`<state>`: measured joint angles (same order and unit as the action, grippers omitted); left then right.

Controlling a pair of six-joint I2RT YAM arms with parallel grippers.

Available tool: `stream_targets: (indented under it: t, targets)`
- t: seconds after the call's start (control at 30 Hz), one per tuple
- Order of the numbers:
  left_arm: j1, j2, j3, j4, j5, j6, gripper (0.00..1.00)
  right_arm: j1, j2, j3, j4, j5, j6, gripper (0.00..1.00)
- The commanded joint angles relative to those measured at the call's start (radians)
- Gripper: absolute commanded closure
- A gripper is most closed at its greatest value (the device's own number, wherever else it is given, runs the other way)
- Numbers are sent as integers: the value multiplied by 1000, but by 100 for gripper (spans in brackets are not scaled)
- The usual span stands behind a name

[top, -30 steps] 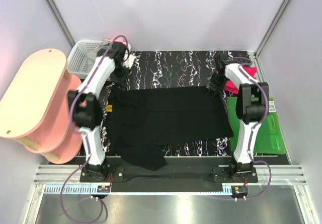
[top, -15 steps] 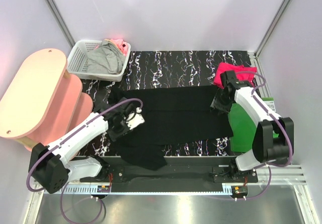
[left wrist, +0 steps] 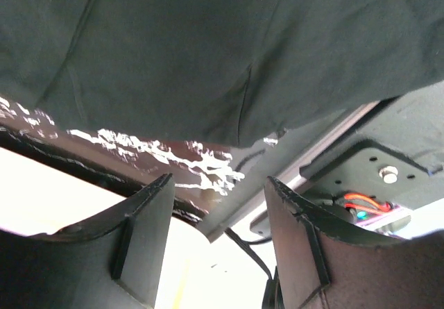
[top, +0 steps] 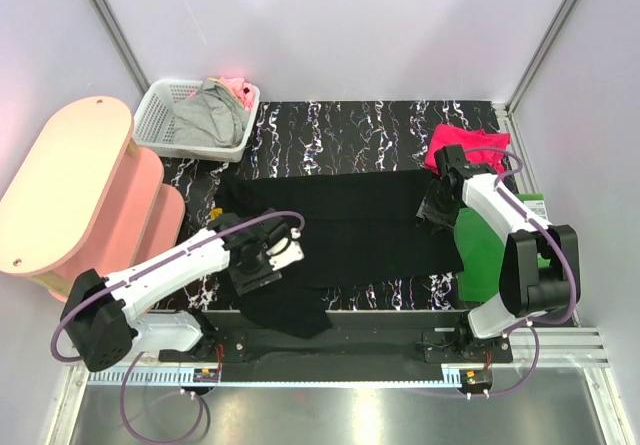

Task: Fold and stack the t-shirts
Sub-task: Fold the tshirt

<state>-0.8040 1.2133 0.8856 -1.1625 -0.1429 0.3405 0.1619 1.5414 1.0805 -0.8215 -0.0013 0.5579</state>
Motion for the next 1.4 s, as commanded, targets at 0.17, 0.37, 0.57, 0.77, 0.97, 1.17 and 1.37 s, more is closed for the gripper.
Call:
stream_targets:
  t: [0.17, 0.37, 0.57, 0.77, 0.97, 1.17, 1.37]
  targets:
    - [-170, 60, -109, 103, -40, 12, 35, 2, 46, 19, 28, 12, -6, 49]
    - [-307, 97, -129, 127, -15, 26, 27, 2, 45, 19, 25, 9, -3, 45]
    - [-325, 195, -131, 198, -17, 60, 26, 4, 43, 27, 22, 14, 4, 45]
    - [-366, 285, -94, 245, 49, 52, 29, 4, 39, 25, 12, 32, 4, 44]
    - [-354, 387, -97, 326, 35, 29, 89, 4, 39, 29, 7, 35, 2, 44]
    - [-163, 324, -47, 336, 69, 61, 100, 2, 40, 33, 5, 38, -4, 44]
    - [141, 215, 120, 238, 134, 167, 100, 4, 65, 55, 5, 43, -10, 44]
